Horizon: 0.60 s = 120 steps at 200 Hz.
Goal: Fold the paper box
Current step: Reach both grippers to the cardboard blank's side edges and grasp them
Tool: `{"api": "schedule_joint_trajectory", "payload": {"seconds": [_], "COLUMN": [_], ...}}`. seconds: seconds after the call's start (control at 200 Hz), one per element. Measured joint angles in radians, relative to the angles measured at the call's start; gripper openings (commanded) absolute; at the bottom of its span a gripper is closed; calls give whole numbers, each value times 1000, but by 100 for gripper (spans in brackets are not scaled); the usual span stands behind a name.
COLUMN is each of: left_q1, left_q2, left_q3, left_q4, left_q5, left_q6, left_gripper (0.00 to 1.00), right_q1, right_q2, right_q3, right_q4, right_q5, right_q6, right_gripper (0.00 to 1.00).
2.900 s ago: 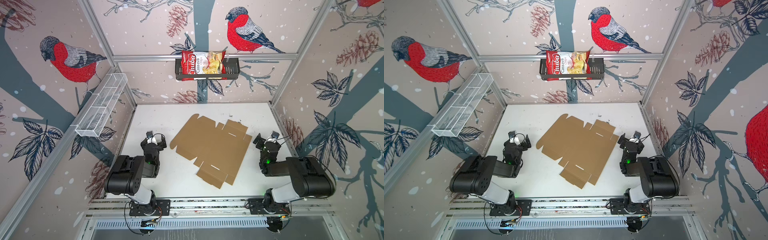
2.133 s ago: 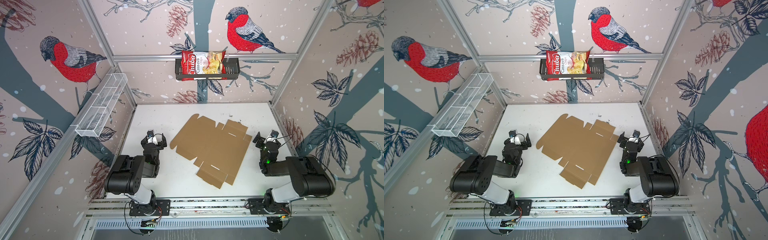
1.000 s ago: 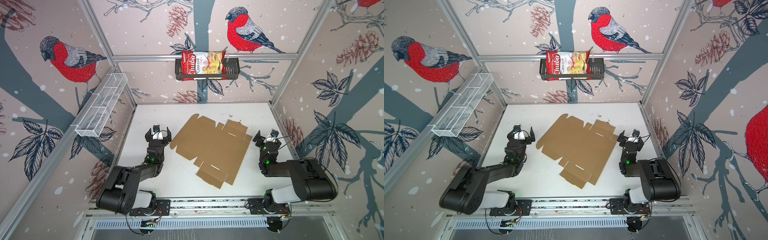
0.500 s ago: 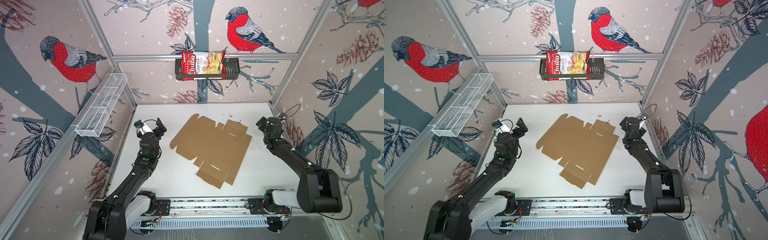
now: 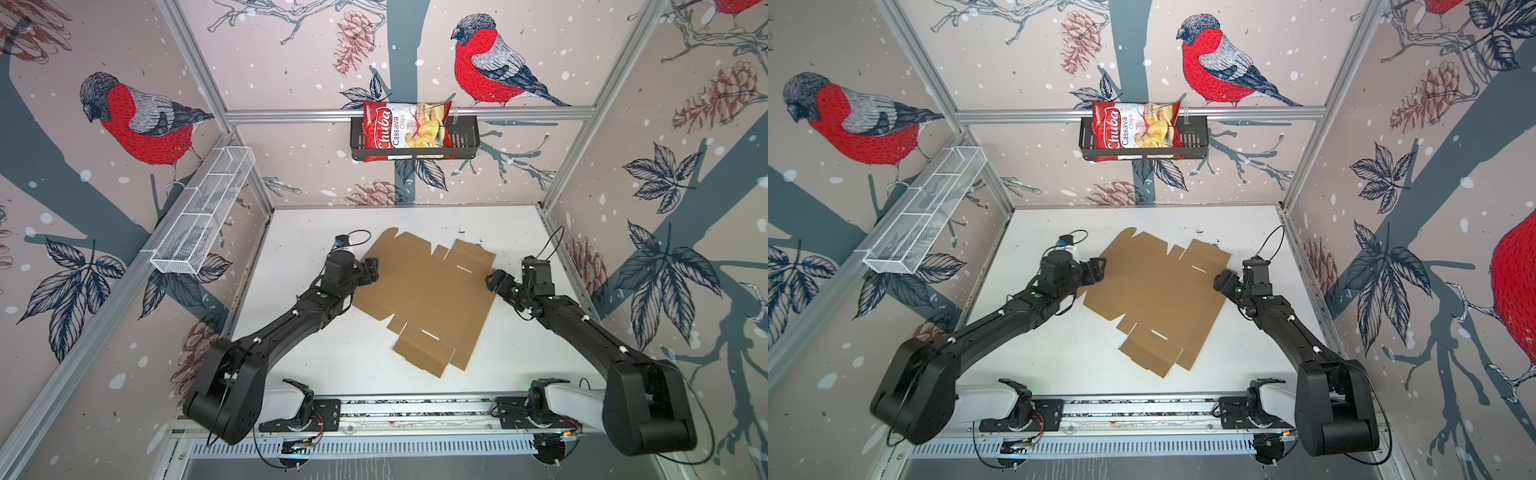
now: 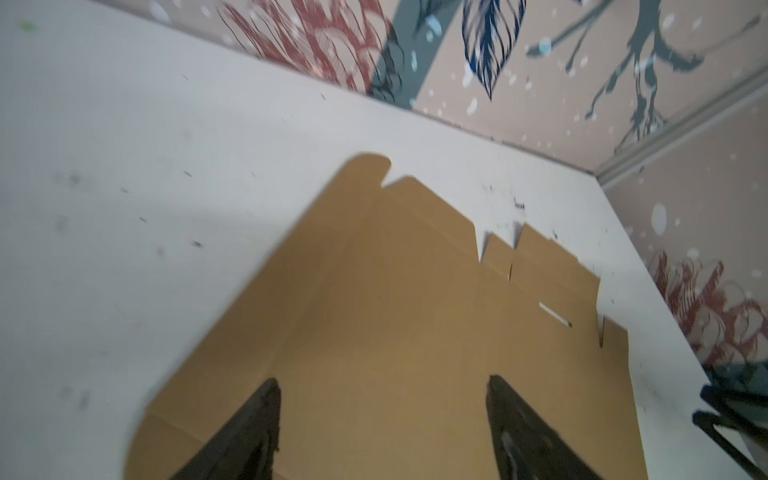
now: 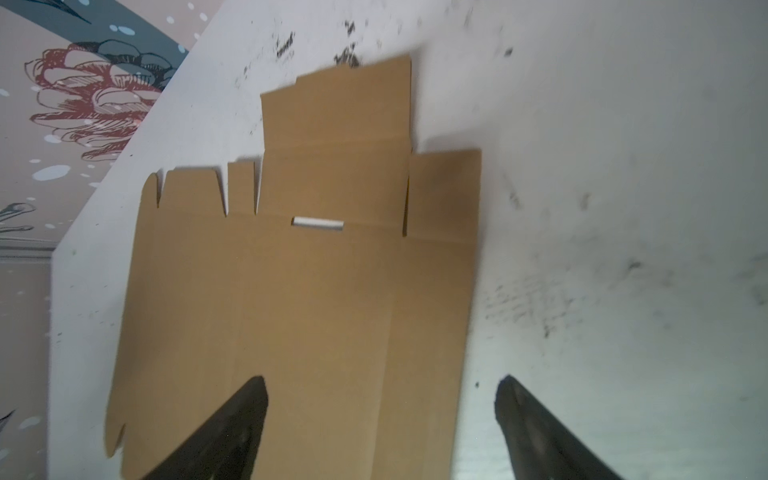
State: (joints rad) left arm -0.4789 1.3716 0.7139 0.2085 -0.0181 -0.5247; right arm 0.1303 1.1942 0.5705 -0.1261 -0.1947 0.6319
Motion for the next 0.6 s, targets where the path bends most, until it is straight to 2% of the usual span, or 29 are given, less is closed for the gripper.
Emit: {"api": "schedule_joint_trajectory", "payload": {"seconds": [0.11,0.31,0.6], "left_q1": [-53,-59,-61], "left_q2": [114,281,375], "left_q3": [31,68,31], "left_q4": [31,132,183], "left_q5": [50,133,175], "left_q6": [-6,-50,-74], "left_gripper": [73,67,60], "right_q1": [-11,-26,-26], "right_q2": [-10,4,69], "right_q3": [-45,-117,-141], "right_q4": [-26,-15,131], "right_q5": [-41,-125,-234], "right_q6": [8,26,25], "right_gripper": [88,91,90]}}
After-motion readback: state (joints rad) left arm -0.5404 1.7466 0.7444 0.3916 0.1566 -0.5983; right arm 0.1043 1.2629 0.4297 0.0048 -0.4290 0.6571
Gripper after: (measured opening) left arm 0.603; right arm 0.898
